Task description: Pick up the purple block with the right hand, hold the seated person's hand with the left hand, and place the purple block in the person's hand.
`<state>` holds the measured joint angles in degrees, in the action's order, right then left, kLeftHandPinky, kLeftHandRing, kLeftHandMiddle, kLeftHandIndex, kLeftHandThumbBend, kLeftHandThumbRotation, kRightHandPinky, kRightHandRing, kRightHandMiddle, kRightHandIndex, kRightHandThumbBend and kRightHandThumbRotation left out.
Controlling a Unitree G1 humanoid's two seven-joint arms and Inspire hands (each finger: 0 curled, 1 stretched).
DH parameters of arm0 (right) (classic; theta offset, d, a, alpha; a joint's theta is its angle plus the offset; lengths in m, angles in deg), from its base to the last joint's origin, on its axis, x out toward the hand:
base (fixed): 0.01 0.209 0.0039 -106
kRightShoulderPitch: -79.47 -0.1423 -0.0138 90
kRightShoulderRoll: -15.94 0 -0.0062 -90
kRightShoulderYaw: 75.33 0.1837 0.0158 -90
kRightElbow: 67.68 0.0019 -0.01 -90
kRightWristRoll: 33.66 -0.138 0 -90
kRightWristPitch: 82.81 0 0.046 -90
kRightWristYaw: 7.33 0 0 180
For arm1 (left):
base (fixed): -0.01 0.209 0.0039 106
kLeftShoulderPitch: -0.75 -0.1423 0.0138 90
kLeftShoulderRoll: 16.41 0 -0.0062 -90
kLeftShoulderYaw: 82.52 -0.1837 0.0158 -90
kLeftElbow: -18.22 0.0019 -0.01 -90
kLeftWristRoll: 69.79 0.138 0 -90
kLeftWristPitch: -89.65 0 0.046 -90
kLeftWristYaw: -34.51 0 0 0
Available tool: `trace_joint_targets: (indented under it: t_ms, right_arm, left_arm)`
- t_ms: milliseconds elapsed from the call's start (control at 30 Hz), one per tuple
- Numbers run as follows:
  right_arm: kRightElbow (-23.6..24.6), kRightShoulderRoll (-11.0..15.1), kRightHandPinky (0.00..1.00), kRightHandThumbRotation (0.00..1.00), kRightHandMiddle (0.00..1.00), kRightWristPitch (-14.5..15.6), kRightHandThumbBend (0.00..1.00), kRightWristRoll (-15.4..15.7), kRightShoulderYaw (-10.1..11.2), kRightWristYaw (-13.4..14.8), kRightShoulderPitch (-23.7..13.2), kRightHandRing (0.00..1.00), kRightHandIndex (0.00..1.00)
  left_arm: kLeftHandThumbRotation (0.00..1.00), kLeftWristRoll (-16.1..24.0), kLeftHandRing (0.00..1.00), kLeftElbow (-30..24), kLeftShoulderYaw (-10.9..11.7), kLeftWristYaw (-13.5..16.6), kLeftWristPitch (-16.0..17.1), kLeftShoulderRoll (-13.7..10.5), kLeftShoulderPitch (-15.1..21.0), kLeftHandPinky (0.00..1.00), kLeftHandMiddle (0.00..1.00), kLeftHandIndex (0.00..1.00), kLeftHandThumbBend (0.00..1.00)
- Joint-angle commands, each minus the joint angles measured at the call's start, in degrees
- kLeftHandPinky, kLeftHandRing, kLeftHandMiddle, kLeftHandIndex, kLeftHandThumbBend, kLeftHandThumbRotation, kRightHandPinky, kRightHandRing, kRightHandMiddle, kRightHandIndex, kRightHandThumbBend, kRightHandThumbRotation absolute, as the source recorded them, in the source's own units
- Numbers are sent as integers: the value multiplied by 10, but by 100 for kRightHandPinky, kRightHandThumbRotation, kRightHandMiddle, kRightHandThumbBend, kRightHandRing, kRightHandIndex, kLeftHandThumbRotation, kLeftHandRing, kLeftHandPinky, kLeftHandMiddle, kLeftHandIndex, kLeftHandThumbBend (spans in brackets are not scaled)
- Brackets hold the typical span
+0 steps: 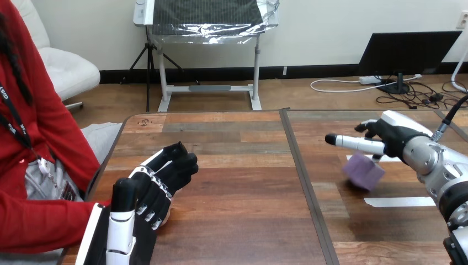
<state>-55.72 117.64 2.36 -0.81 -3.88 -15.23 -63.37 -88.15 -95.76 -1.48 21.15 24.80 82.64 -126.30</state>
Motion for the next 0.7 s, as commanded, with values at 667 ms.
trace_joint_targets:
  t_ms: [667]
  right_arm:
    - [4,2,73,99,87,-6,92,8,-11,11,-3,84,87]
  left_arm:
    - [100,-2,81,-7,-4,-2,8,16,16,86,78,77,55]
